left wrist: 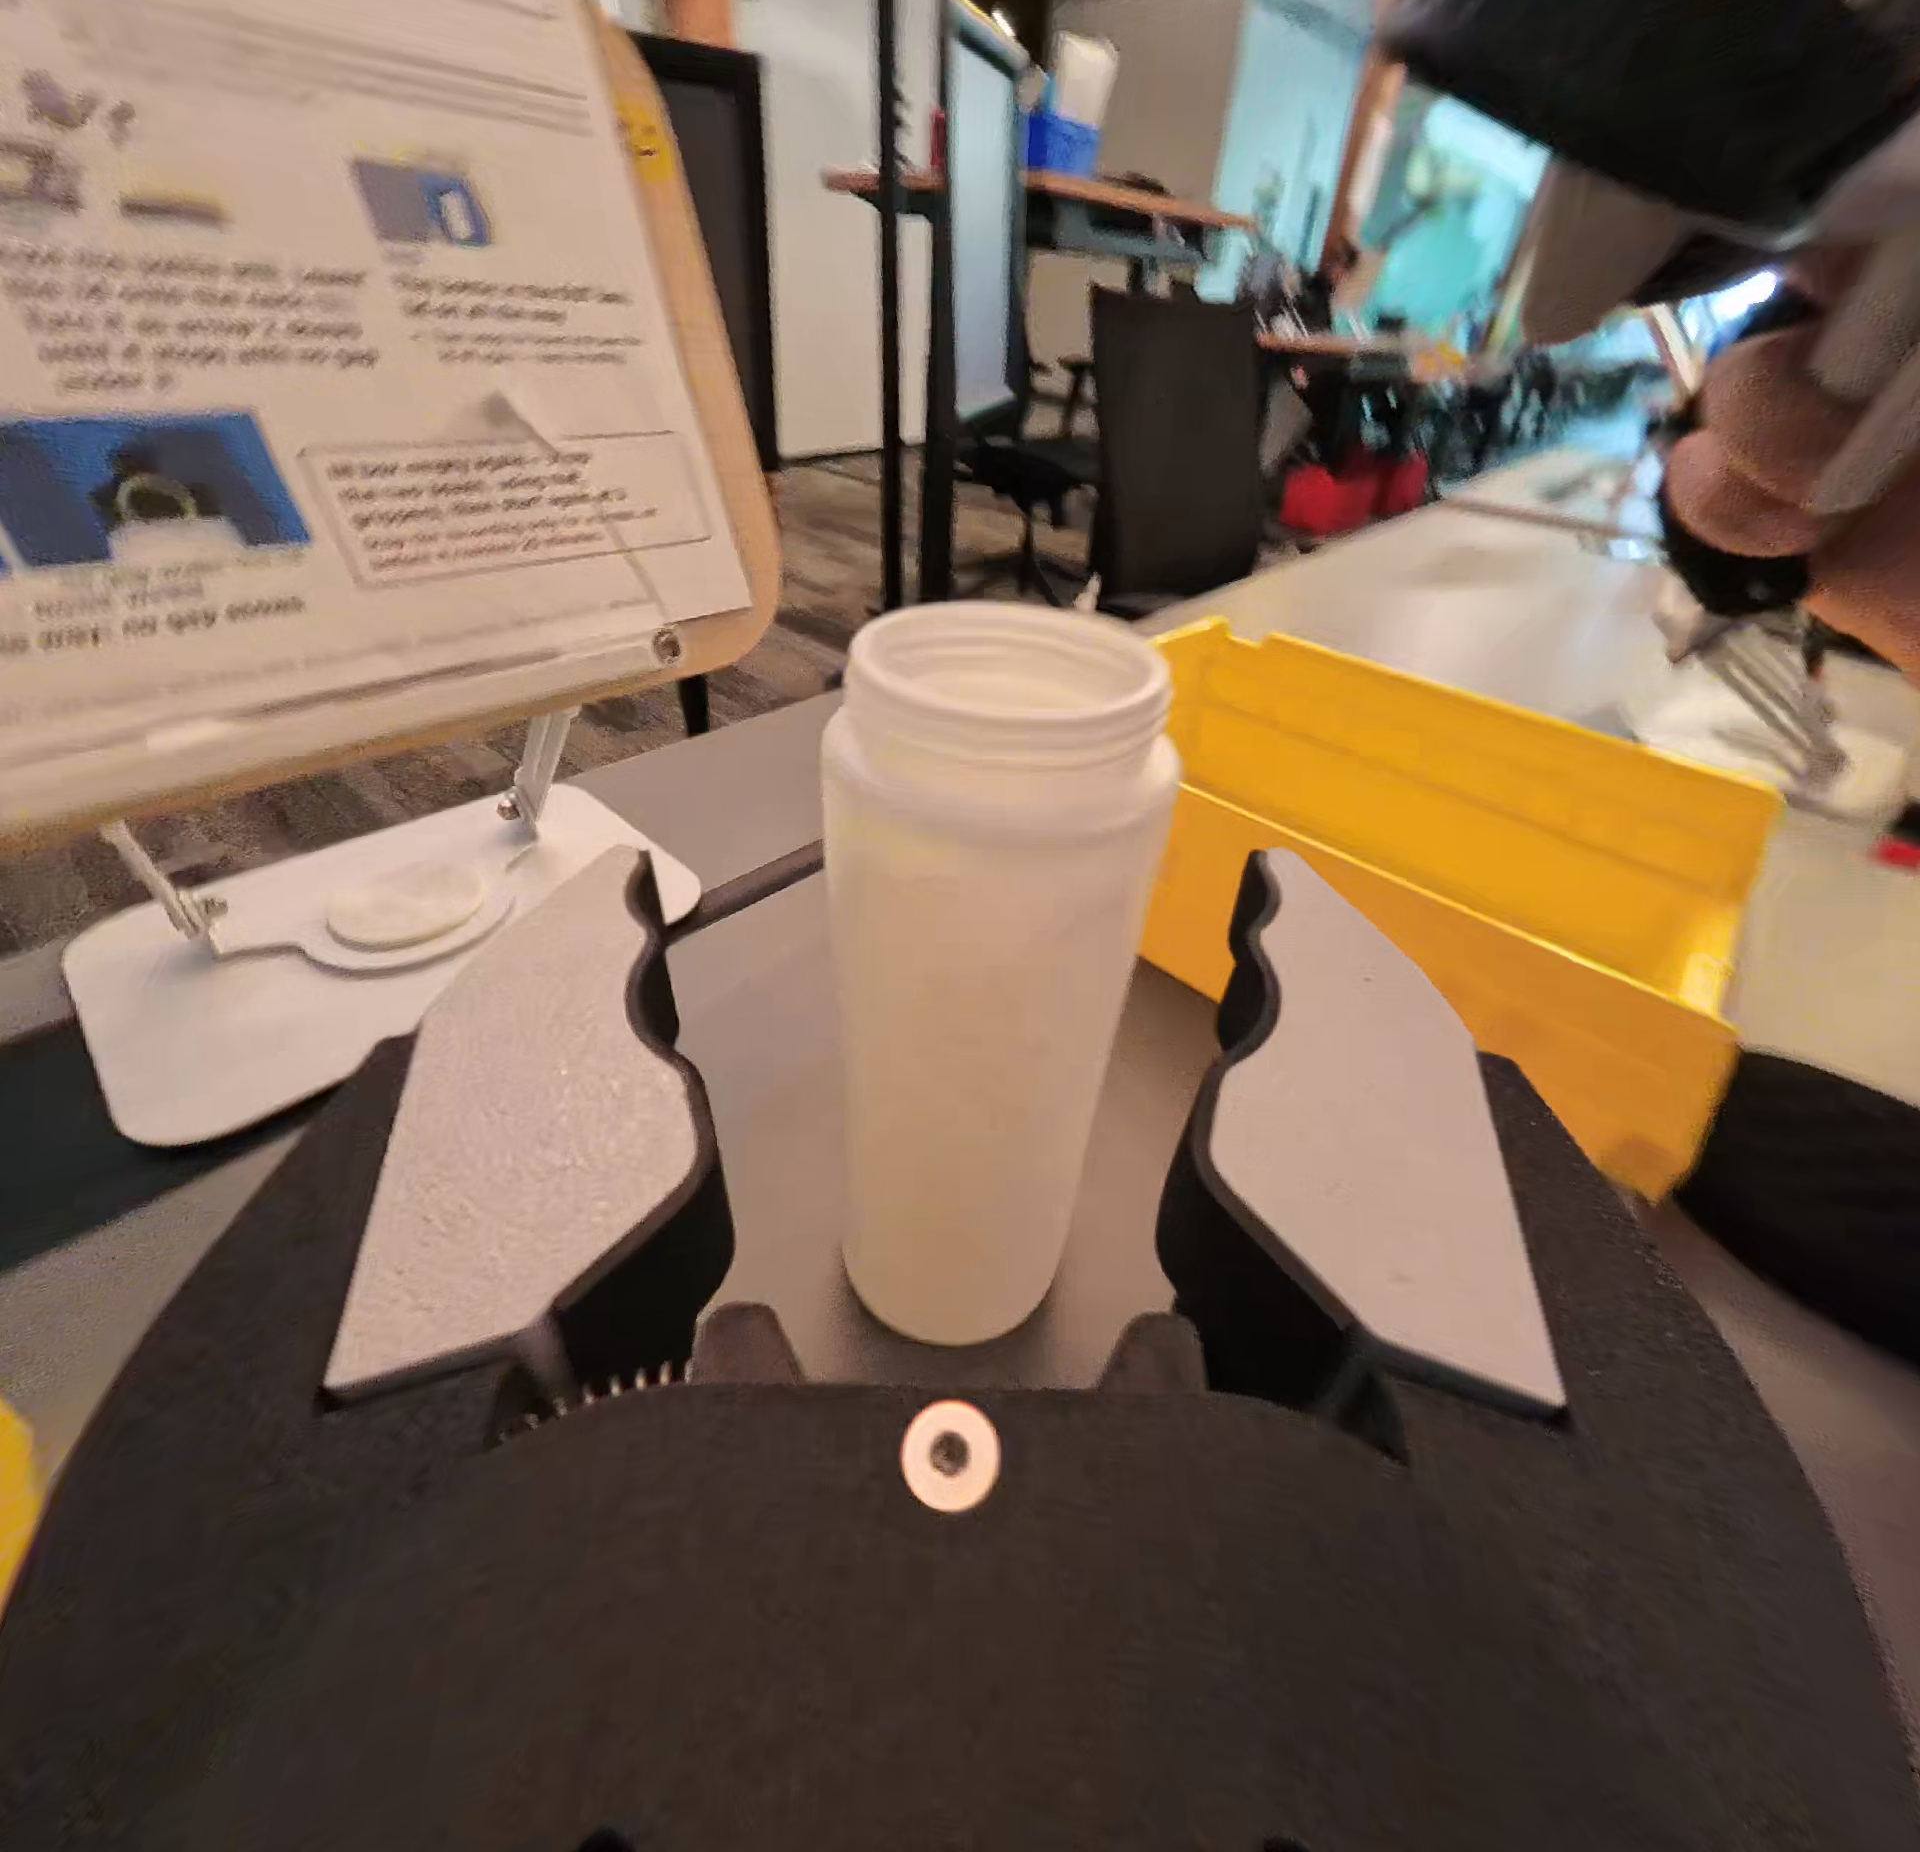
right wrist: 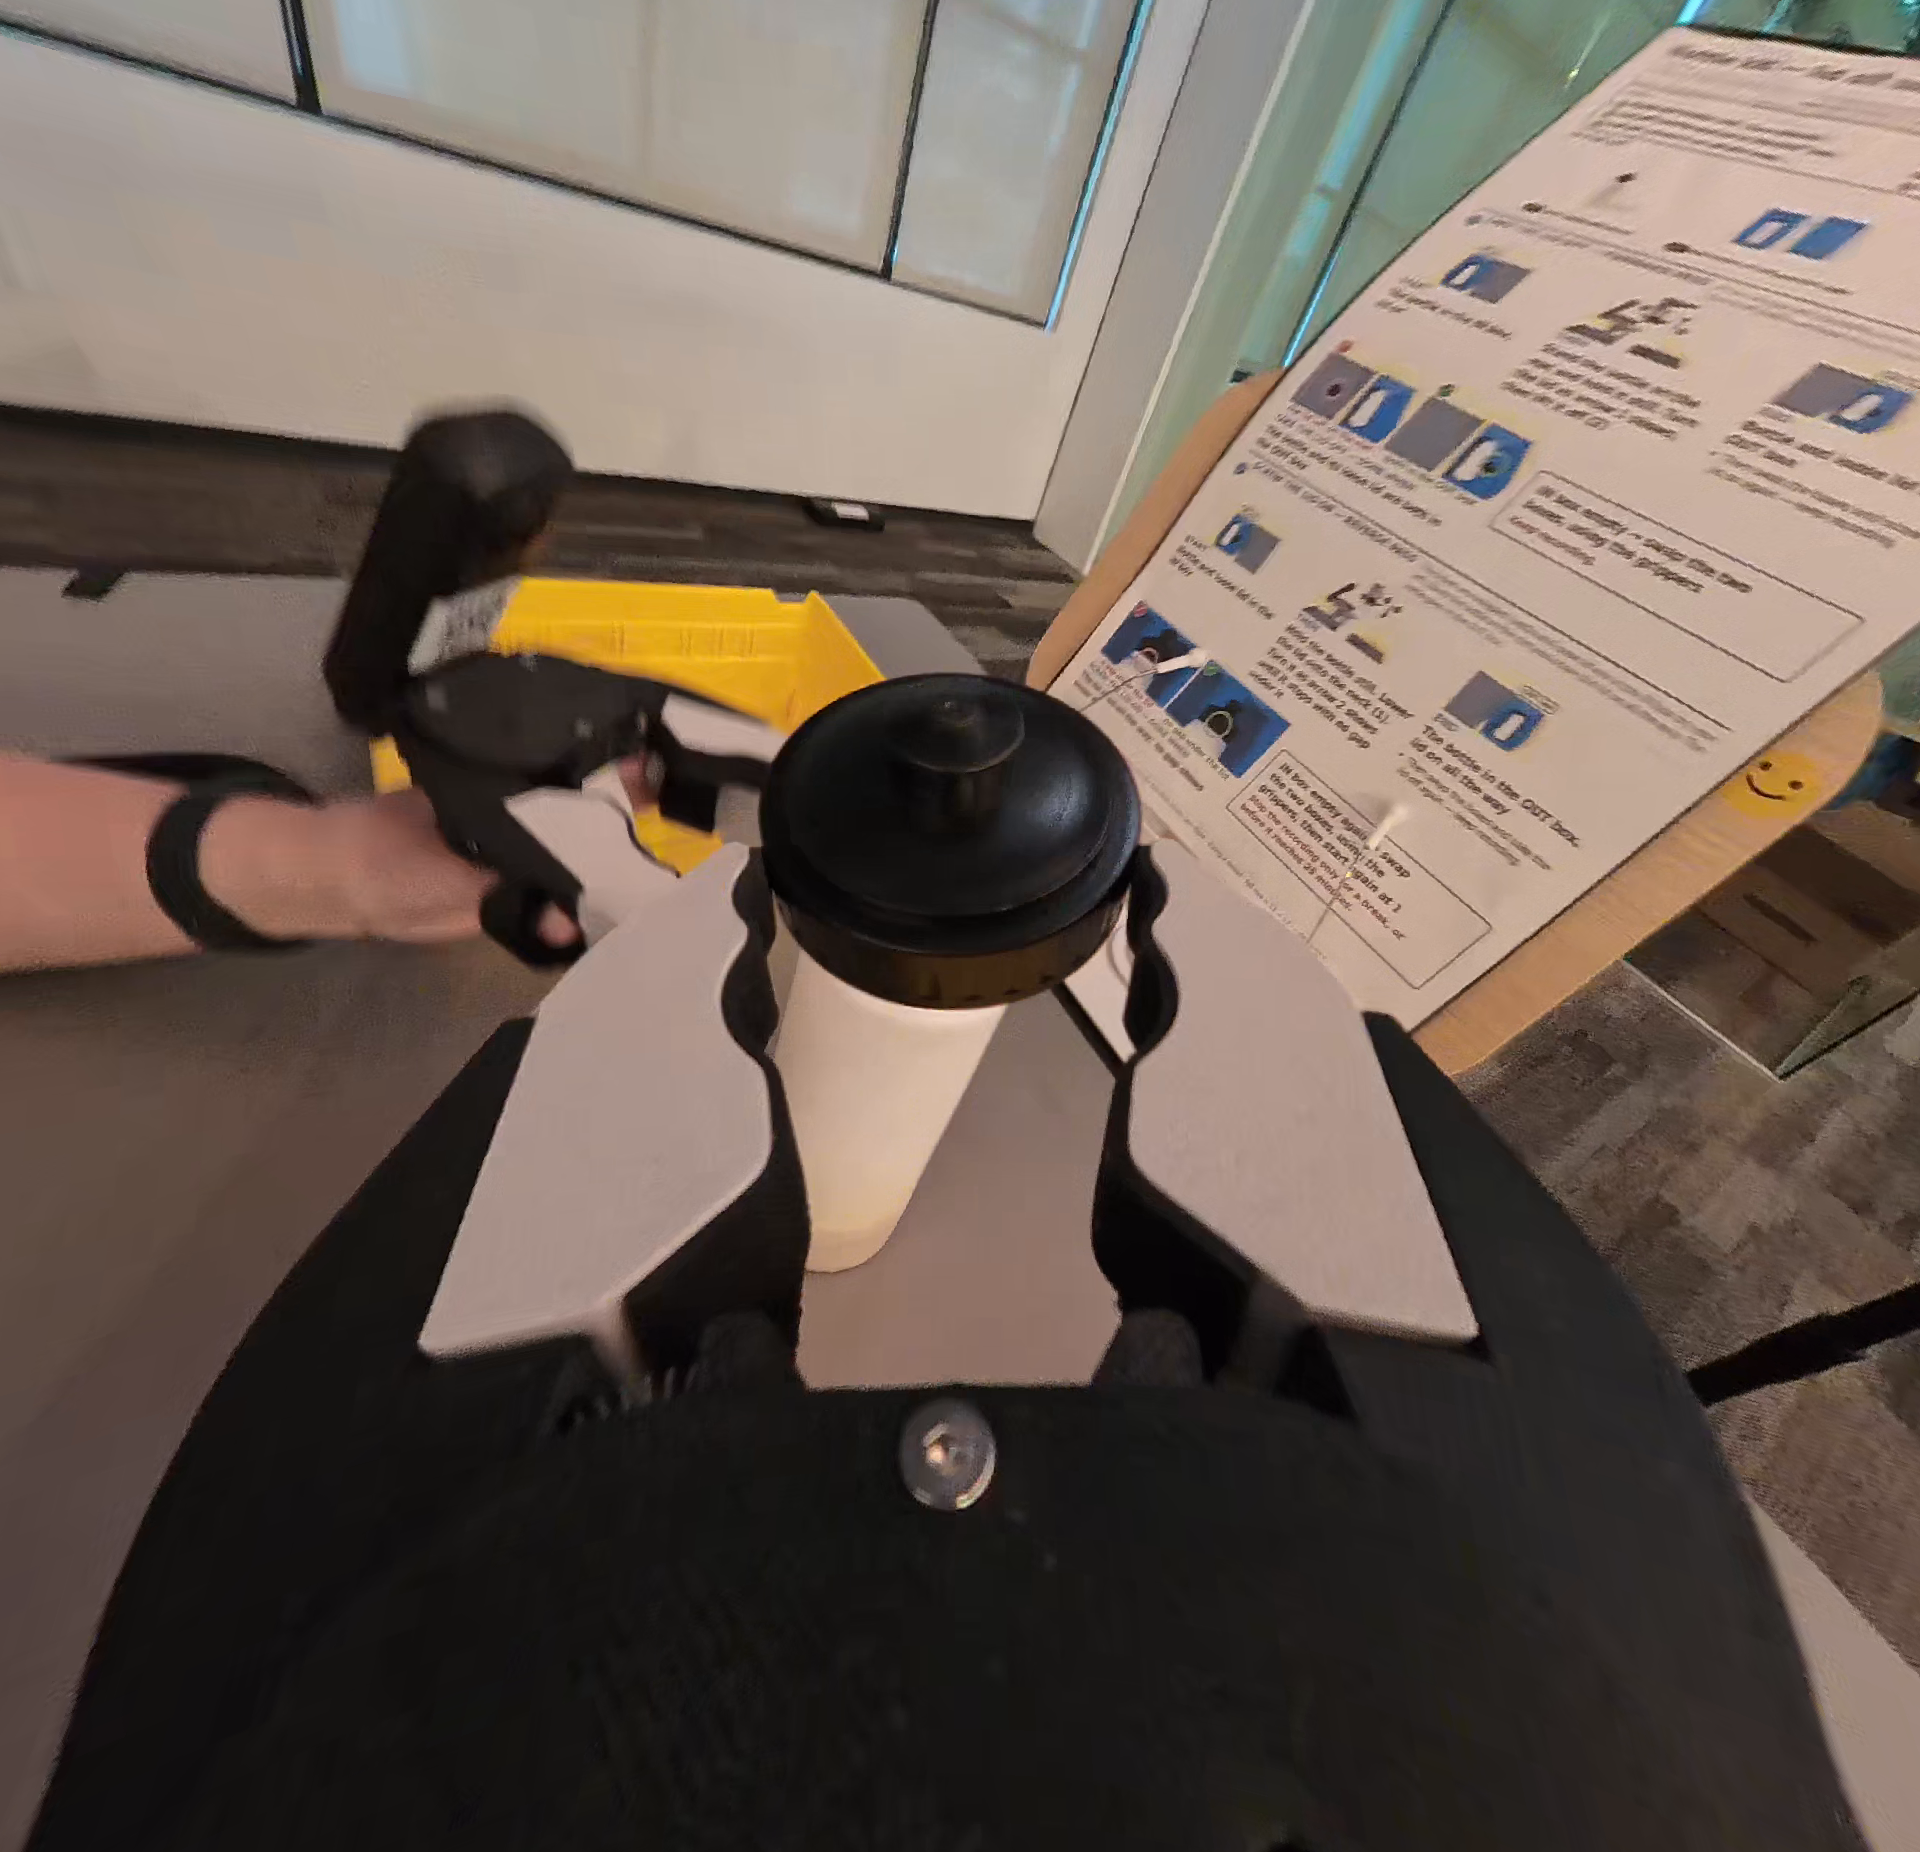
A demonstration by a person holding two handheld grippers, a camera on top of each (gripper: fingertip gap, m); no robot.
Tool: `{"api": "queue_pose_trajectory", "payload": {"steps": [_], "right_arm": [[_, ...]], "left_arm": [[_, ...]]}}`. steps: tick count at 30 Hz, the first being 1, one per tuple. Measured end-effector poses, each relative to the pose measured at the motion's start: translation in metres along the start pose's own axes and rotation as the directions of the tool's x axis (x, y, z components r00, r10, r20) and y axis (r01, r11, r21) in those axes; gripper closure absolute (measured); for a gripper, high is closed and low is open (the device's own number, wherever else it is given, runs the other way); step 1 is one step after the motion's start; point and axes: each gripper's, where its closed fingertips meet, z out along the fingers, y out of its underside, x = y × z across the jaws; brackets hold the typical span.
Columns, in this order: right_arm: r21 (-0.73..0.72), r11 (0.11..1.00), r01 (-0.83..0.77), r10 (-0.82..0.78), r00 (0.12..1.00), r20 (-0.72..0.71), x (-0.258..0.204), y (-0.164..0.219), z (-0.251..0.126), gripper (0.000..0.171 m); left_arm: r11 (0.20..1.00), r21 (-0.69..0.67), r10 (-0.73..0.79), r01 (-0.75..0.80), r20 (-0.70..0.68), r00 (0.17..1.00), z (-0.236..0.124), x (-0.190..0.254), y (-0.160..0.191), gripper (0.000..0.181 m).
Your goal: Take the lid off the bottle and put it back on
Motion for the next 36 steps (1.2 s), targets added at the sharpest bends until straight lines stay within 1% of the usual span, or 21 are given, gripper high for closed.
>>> {"api": "queue_pose_trajectory", "payload": {"steps": [2, 5, 7, 9, 10, 13, 15, 19, 25, 31, 36], "right_arm": [[0.027, 0.999, -0.031, 0.031, 0.999, 0.012, 0.005, -0.001, -0.002, 0.104], [0.040, 0.997, -0.060, 0.059, 0.998, 0.031, 0.006, 0.002, 0.002, 0.104], [0.028, 0.997, -0.078, 0.077, 0.996, 0.045, 0.005, 0.008, 0.009, 0.104], [0.012, 0.995, -0.104, 0.103, 0.992, 0.077, 0.001, 0.015, 0.018, 0.104], [-0.001, 0.993, -0.120, 0.120, 0.988, 0.093, -0.001, 0.019, 0.022, 0.104], [-0.038, 0.987, -0.155, 0.159, 0.976, 0.150, -0.009, 0.032, 0.035, 0.104], [-0.077, 0.986, -0.148, 0.160, 0.970, 0.182, -0.014, 0.042, 0.041, 0.104], [-0.126, 0.984, -0.129, 0.159, 0.948, 0.275, -0.032, 0.051, 0.044, 0.104], [-0.204, 0.970, -0.131, 0.195, 0.923, 0.332, -0.043, 0.064, 0.045, 0.104], [-0.215, 0.972, -0.094, 0.163, 0.930, 0.331, -0.044, 0.068, 0.045, 0.104], [-0.228, 0.966, -0.121, 0.202, 0.904, 0.376, -0.048, 0.069, 0.039, 0.104]], "left_arm": [[0.999, 0.037, -0.026, 0.026, 0.022, 0.999, 0.011, -0.004, 0.016, 0.078], [0.998, -0.033, 0.046, -0.046, -0.003, 0.999, 0.030, -0.002, 0.040, 0.077], [0.998, -0.034, 0.056, -0.058, -0.054, 0.997, 0.040, 0.005, 0.047, 0.076], [0.997, -0.029, 0.069, -0.072, -0.108, 0.992, 0.044, 0.012, 0.053, 0.091], [0.997, -0.018, 0.079, -0.081, -0.112, 0.991, 0.044, 0.012, 0.054, 0.099], [0.998, -0.003, 0.061, -0.062, -0.188, 0.980, 0.039, 0.024, 0.055, 0.099], [0.997, -0.018, 0.065, -0.072, -0.251, 0.966, 0.033, 0.036, 0.057, 0.099], [0.994, -0.043, 0.079, -0.099, -0.334, 0.939, 0.022, 0.056, 0.060, 0.099], [0.991, -0.072, 0.081, -0.110, -0.329, 0.941, 0.019, 0.058, 0.061, 0.099], [0.990, -0.080, 0.081, -0.118, -0.362, 0.929, 0.017, 0.060, 0.062, 0.099], [0.988, -0.086, 0.081, -0.128, -0.418, 0.905, 0.013, 0.067, 0.063, 0.099]]}}
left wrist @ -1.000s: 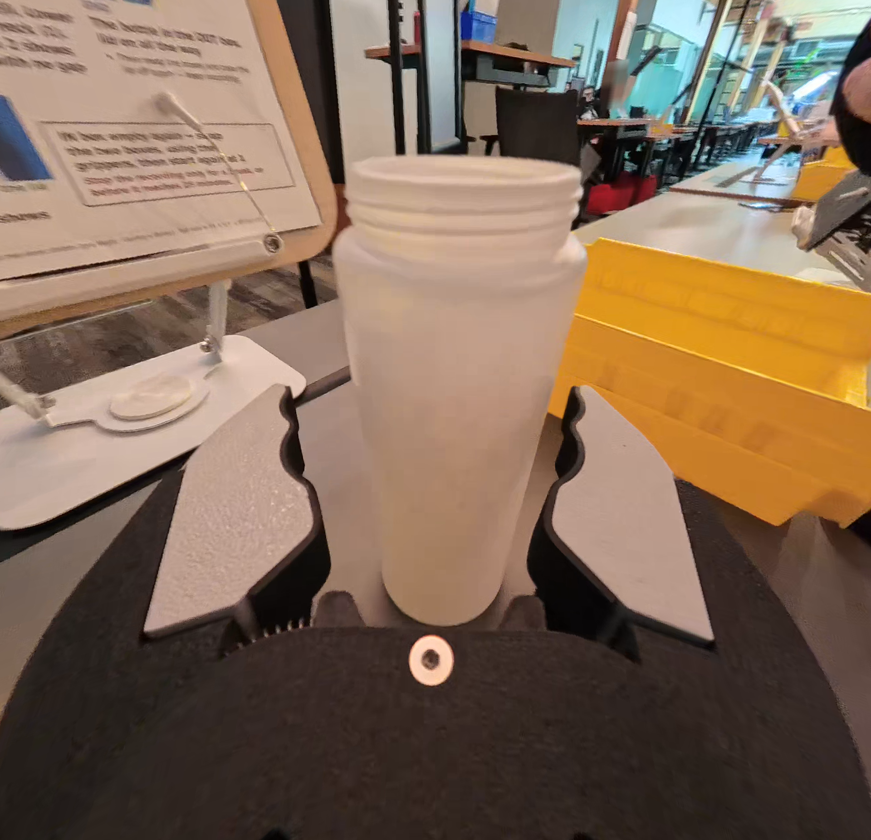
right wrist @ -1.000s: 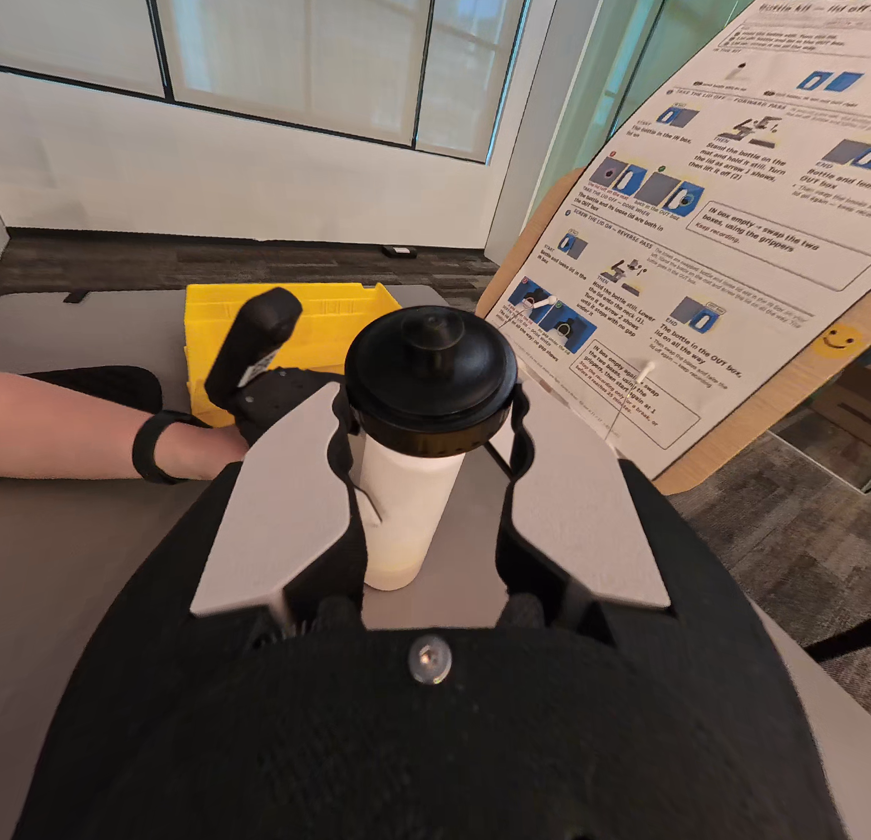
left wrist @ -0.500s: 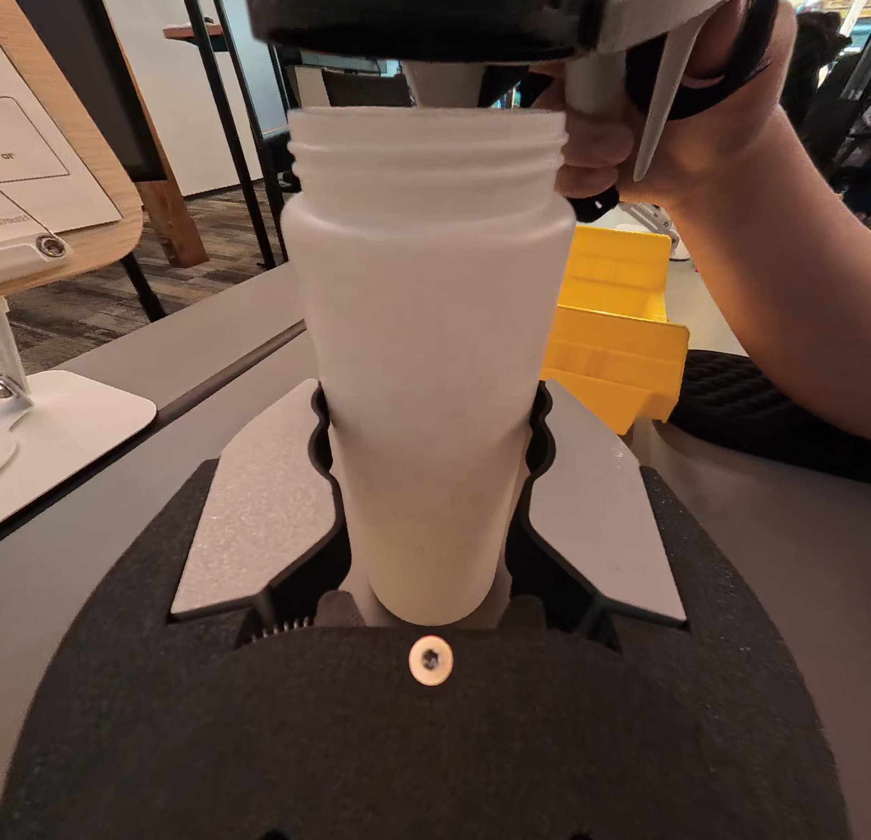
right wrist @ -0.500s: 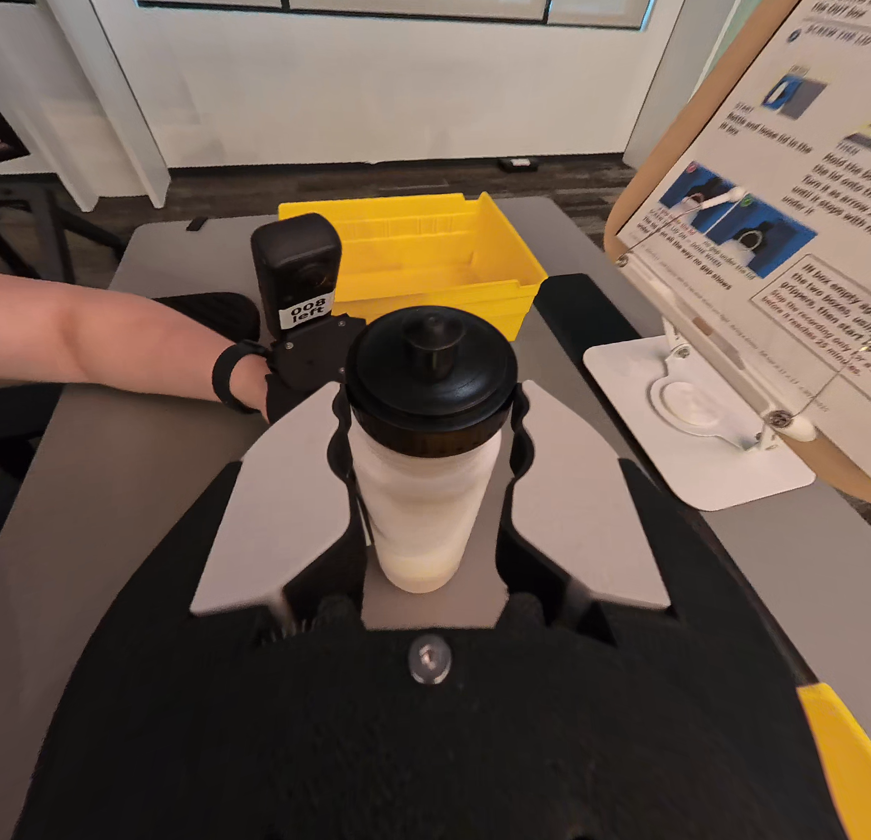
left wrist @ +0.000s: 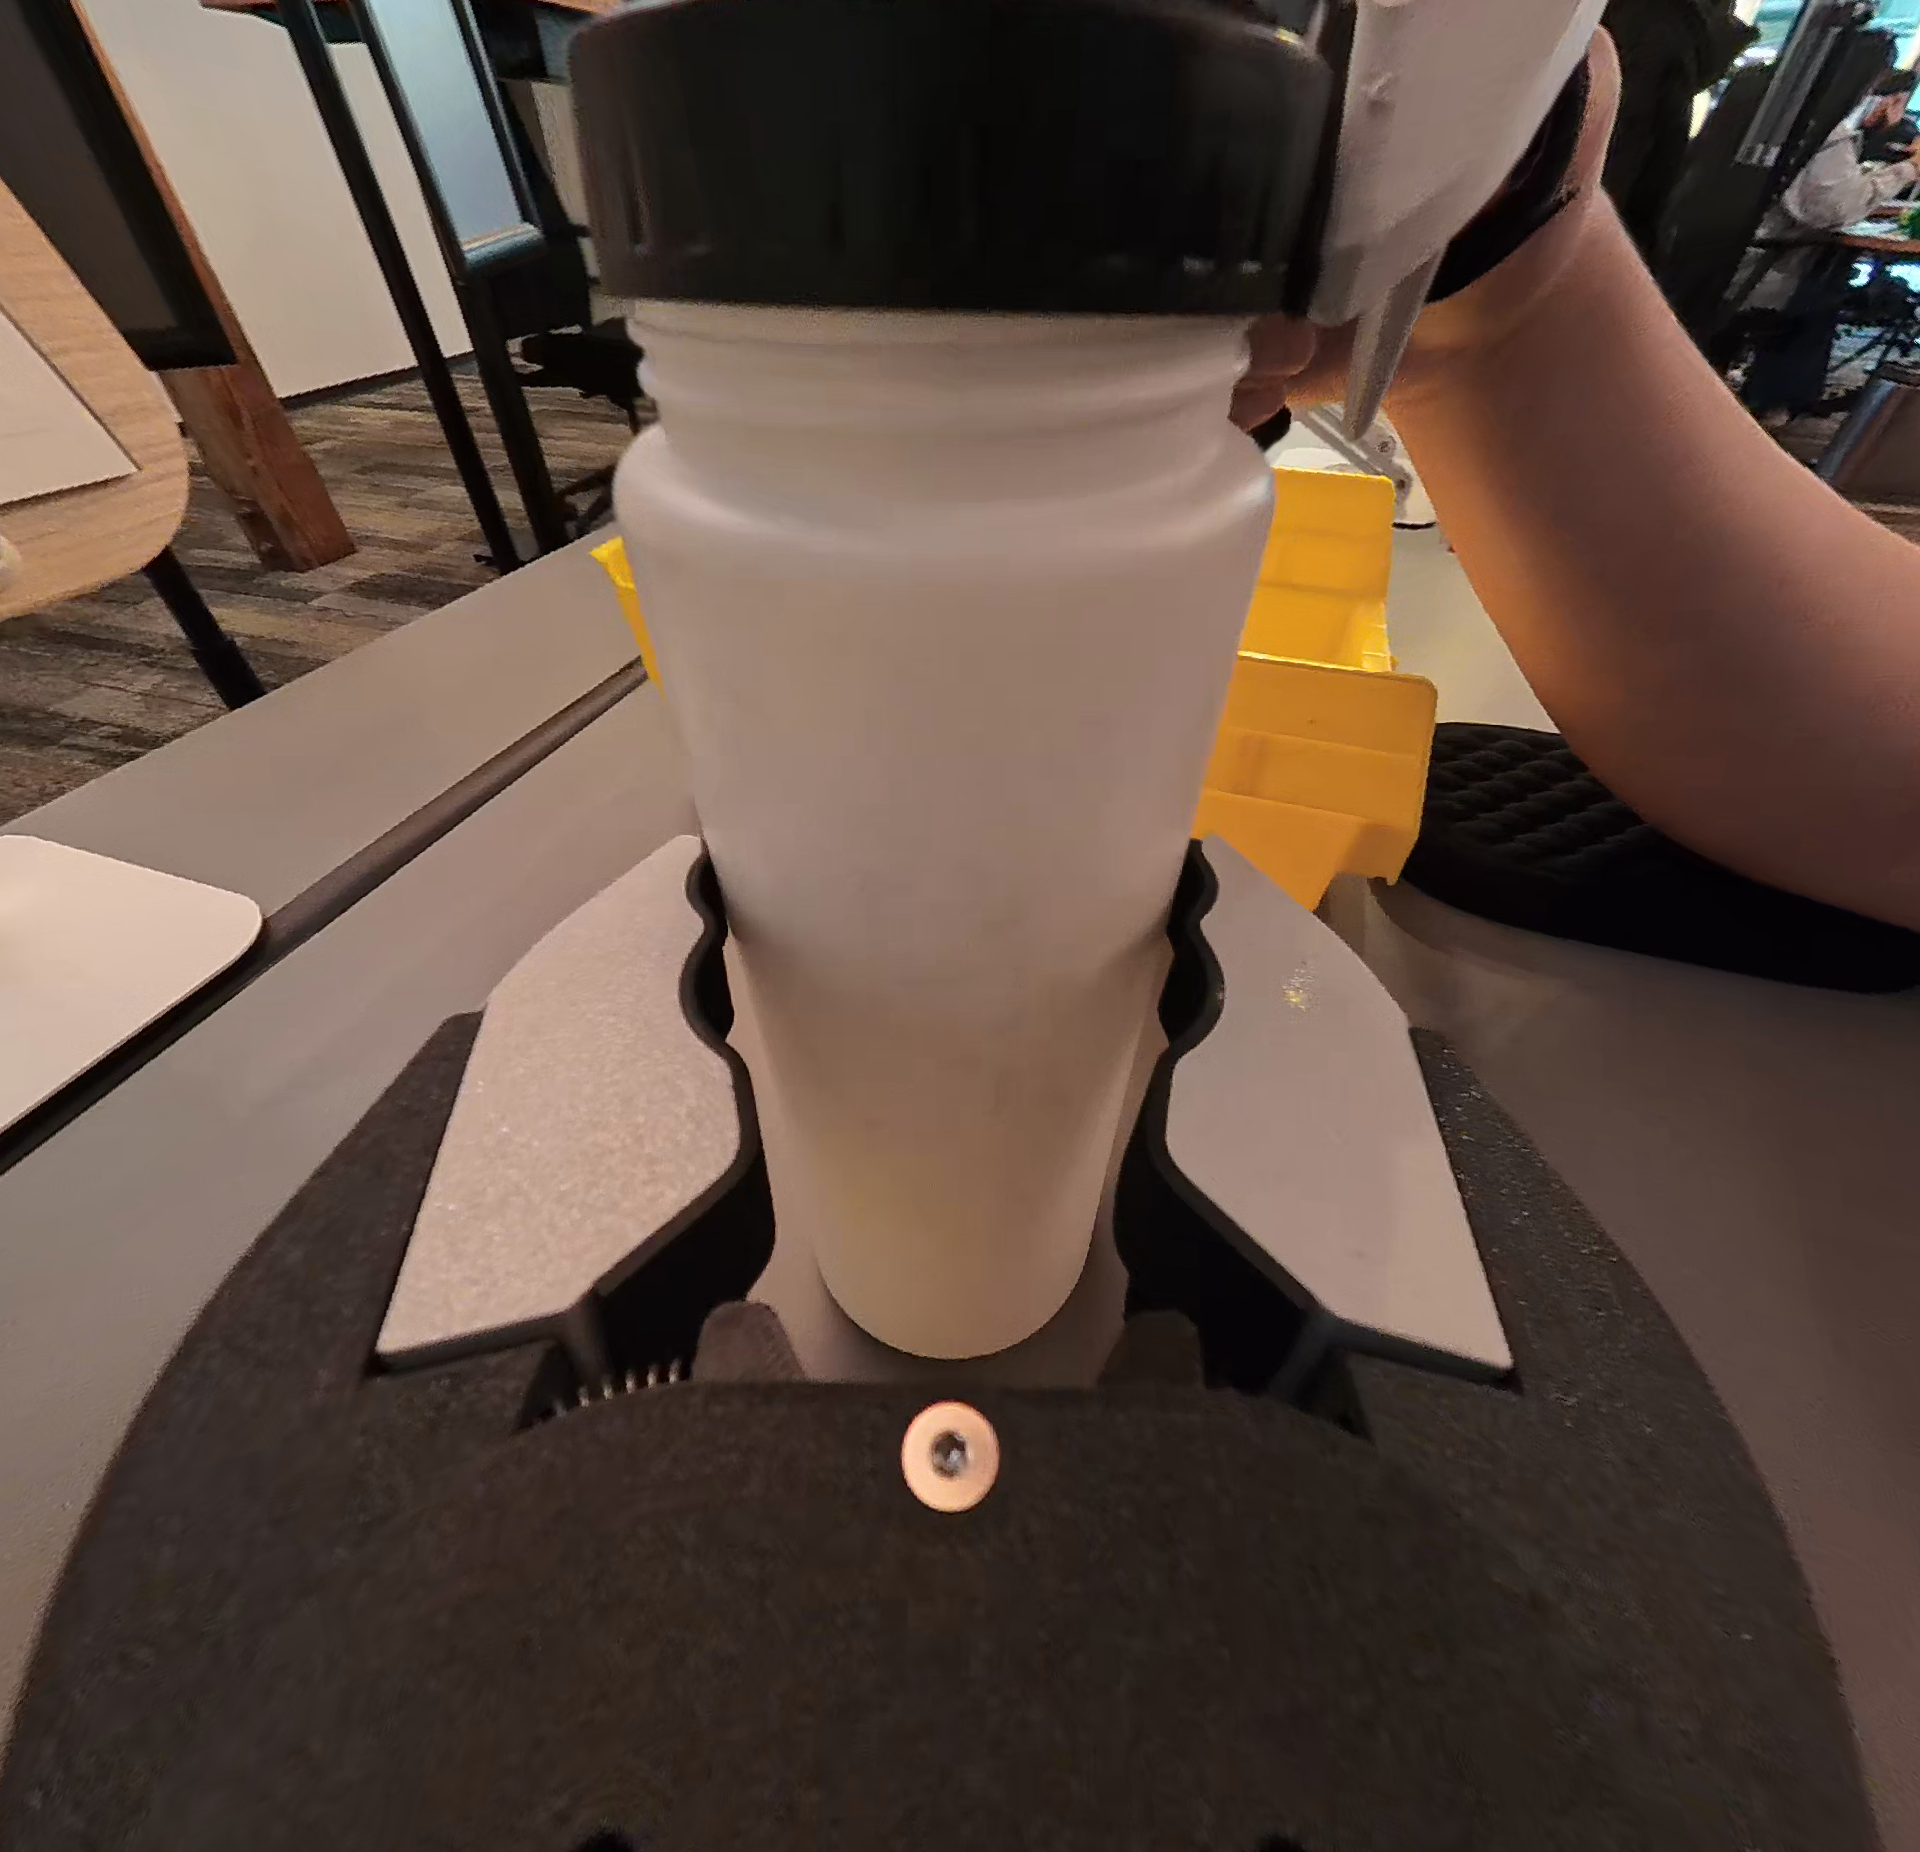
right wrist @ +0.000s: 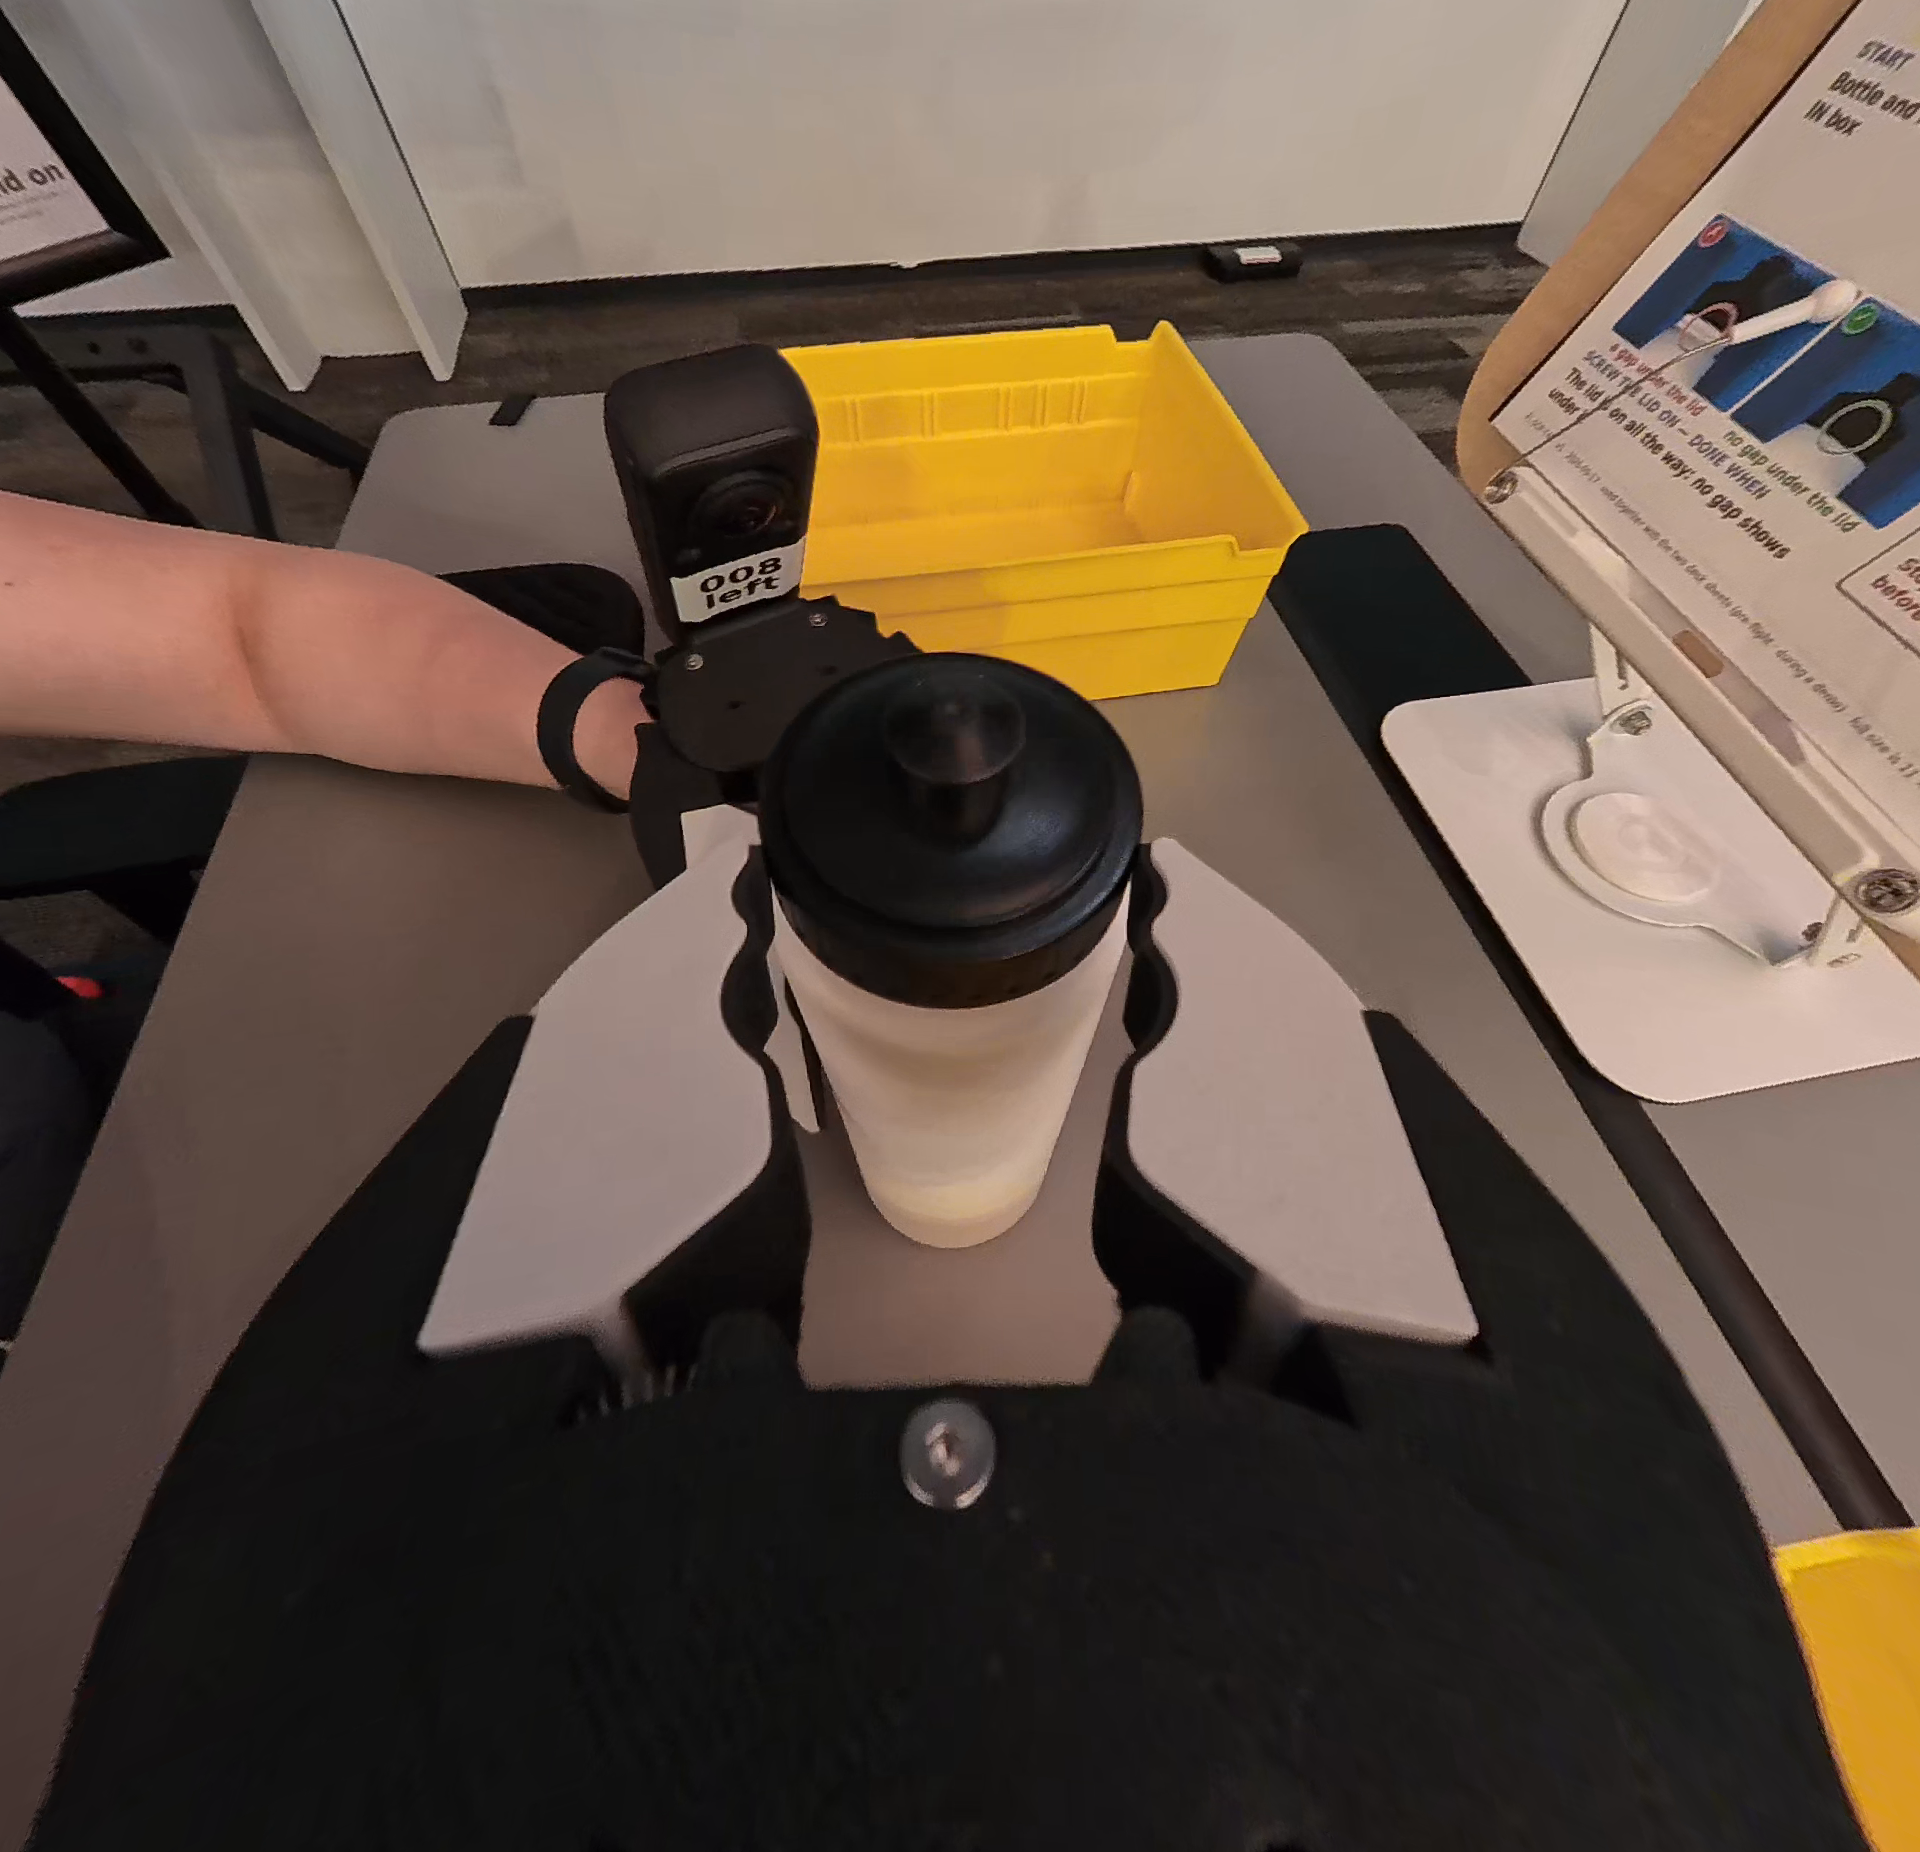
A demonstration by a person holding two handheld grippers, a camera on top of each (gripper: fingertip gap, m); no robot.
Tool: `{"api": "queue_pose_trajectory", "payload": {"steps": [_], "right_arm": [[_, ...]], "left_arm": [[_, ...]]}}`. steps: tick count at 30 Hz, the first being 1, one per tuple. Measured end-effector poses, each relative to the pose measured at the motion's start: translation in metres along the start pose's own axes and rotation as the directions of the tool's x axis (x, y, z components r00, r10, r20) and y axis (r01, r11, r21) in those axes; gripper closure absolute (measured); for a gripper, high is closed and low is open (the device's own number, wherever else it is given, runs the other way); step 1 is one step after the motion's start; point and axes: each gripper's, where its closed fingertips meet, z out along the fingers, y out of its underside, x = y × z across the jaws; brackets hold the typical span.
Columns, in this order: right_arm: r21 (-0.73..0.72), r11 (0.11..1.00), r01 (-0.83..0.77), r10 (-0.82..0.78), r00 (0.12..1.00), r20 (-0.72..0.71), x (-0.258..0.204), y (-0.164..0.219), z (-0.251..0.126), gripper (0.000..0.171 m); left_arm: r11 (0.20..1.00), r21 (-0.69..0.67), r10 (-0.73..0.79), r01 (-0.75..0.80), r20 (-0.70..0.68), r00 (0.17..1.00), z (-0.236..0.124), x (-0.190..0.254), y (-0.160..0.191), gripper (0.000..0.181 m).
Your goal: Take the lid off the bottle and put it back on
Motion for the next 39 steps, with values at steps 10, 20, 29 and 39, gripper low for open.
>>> {"api": "queue_pose_trajectory", "payload": {"steps": [10, 20, 29, 39], "right_arm": [[-0.059, 0.998, -0.029, 0.017, 0.981, -0.195, 0.004, -0.013, -0.002, 0.089], [-0.126, 0.991, -0.037, 0.012, 0.981, -0.196, -0.004, -0.009, 0.002, 0.102], [-0.086, 0.980, 0.179, -0.160, 0.968, 0.194, -0.062, 0.000, -0.020, 0.102], [-0.068, 0.992, 0.105, -0.096, 0.987, 0.131, -0.043, -0.001, -0.022, 0.091]], "left_arm": [[0.999, -0.051, -0.005, 0.009, 0.064, 0.998, 0.002, -0.001, 0.001, 0.099], [0.997, -0.078, -0.005, 0.004, -0.009, 1.000, 0.001, 0.009, 0.002, 0.100], [0.996, -0.056, 0.037, -0.064, -0.386, 0.922, -0.005, 0.074, 0.003, 0.100], [0.995, -0.079, 0.032, -0.055, -0.272, 0.962, 0.003, 0.059, 0.002, 0.099]]}}
